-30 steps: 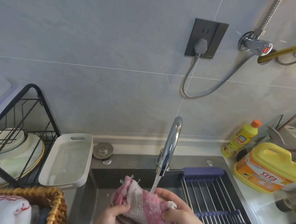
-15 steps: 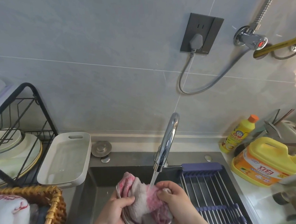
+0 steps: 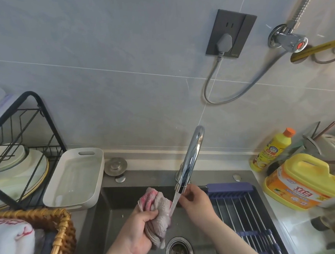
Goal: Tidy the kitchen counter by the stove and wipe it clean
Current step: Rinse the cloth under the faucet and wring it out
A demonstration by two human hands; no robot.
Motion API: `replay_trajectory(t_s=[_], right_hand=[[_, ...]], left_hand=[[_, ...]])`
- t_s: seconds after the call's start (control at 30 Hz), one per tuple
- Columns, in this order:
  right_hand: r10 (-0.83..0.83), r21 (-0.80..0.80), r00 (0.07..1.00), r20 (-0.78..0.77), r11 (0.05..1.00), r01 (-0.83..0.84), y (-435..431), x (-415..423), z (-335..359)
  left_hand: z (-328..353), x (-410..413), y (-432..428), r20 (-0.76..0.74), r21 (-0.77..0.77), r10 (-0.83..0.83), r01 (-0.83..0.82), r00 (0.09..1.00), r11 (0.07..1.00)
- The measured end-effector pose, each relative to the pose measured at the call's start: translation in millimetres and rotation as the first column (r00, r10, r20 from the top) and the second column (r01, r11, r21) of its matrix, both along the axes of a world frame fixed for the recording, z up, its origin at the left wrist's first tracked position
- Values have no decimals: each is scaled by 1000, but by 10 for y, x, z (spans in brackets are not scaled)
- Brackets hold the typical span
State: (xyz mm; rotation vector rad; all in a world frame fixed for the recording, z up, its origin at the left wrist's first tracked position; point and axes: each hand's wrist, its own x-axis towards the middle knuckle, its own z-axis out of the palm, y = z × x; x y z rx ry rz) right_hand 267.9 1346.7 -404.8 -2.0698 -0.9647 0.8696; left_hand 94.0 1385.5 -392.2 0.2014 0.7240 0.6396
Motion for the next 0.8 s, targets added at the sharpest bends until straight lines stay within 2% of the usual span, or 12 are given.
replay_trajectory(t_s=[0.17,0.27,0.37,0.47,0.57,0.63,0.73,0.8], right_hand=[[154,-29,943,294,988,-152,122,71,15],[235,-104,891,388,972,-211,185,117,47],[234,-117,831,505,972,-202,195,155,48],[228,-126,716,660,973,-195,120,193,-8],[224,-134,660,717,974,-184,52,224,-61],[154,-100,668,728,988,-119,26,283,-48],[48,-56,757,652,998,-14,-23,438,4],[46,-49,817,576,999,-22,-71,534,11]], left_hand=[[-65,30,-72,-72,4,-17,17,997,1000],[-14,11,-106,-87,37,-54,57,995,998],[33,-12,-137,-43,45,-106,108,993,993],[3,4,-152,-61,30,-102,104,993,994],[13,44,-159,-72,39,-120,123,990,992],[32,61,-165,-80,36,-144,148,986,988],[33,73,-174,-98,45,-131,136,987,990],[56,71,-188,-121,58,-118,125,986,990]])
